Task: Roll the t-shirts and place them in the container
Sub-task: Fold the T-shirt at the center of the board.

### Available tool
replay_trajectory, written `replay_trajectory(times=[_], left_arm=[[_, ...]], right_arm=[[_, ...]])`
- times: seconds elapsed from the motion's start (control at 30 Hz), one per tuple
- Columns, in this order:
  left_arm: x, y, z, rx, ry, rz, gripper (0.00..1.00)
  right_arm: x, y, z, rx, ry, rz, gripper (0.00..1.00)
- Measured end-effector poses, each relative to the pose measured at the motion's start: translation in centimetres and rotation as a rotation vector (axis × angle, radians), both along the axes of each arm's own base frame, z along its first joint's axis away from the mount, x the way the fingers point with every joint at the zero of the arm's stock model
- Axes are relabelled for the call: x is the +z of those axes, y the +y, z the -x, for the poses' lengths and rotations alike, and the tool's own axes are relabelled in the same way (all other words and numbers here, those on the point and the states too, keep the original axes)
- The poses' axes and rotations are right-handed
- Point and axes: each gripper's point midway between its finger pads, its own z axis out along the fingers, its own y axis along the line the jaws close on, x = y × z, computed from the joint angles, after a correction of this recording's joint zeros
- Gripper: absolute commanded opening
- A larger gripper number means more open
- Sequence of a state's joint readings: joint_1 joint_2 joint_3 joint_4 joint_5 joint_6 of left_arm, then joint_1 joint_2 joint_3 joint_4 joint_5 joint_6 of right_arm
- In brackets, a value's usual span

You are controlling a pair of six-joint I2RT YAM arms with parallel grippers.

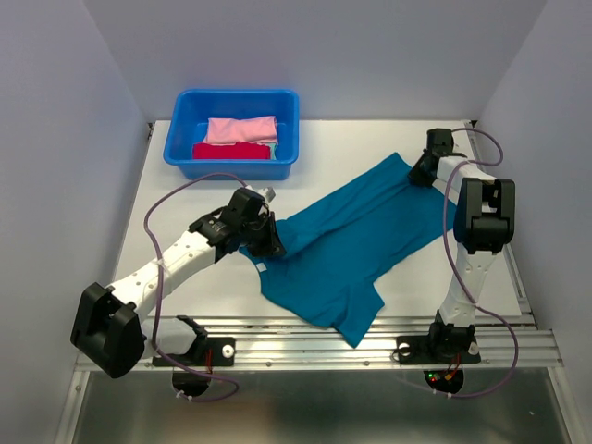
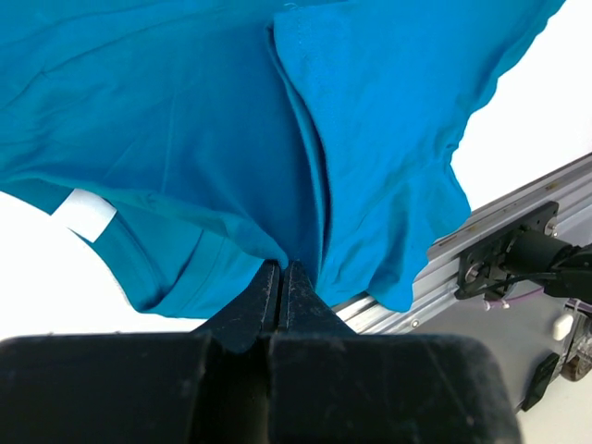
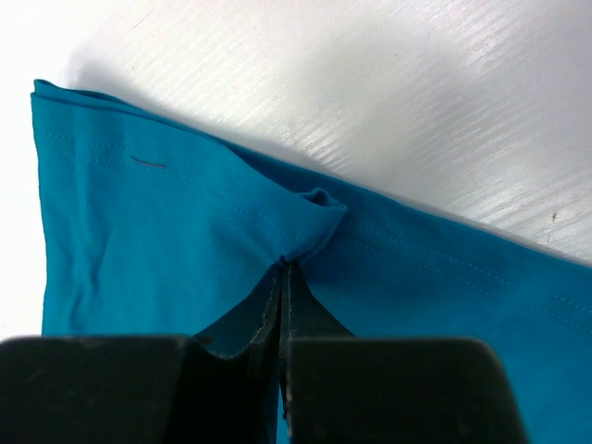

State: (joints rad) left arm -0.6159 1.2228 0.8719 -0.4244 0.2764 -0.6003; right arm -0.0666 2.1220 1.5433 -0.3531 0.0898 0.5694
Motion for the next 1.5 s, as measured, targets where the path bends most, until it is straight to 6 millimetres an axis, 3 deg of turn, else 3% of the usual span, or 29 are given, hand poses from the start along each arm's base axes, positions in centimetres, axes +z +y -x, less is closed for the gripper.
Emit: replay_trajectory(times=[0.4, 0.83, 1.5], left_arm=[[1.6, -0.2, -0.6, 0.005, -0.033, 0.015, 0.00], [1.7, -0.8, 0.4, -0.051, -0.031, 0.013, 0.00], [2.6, -1.8, 1.2, -0.122, -0.038, 0.034, 0.00]], right_arm=[[0.4, -0.1, 0.0, -0.005, -0.008, 0.007, 0.01], [3.6, -0.5, -0.8, -0.022, -0.084, 0.020, 0.01], [3.7, -0.6, -0.9, -0.047, -0.091, 0.017, 0.01]])
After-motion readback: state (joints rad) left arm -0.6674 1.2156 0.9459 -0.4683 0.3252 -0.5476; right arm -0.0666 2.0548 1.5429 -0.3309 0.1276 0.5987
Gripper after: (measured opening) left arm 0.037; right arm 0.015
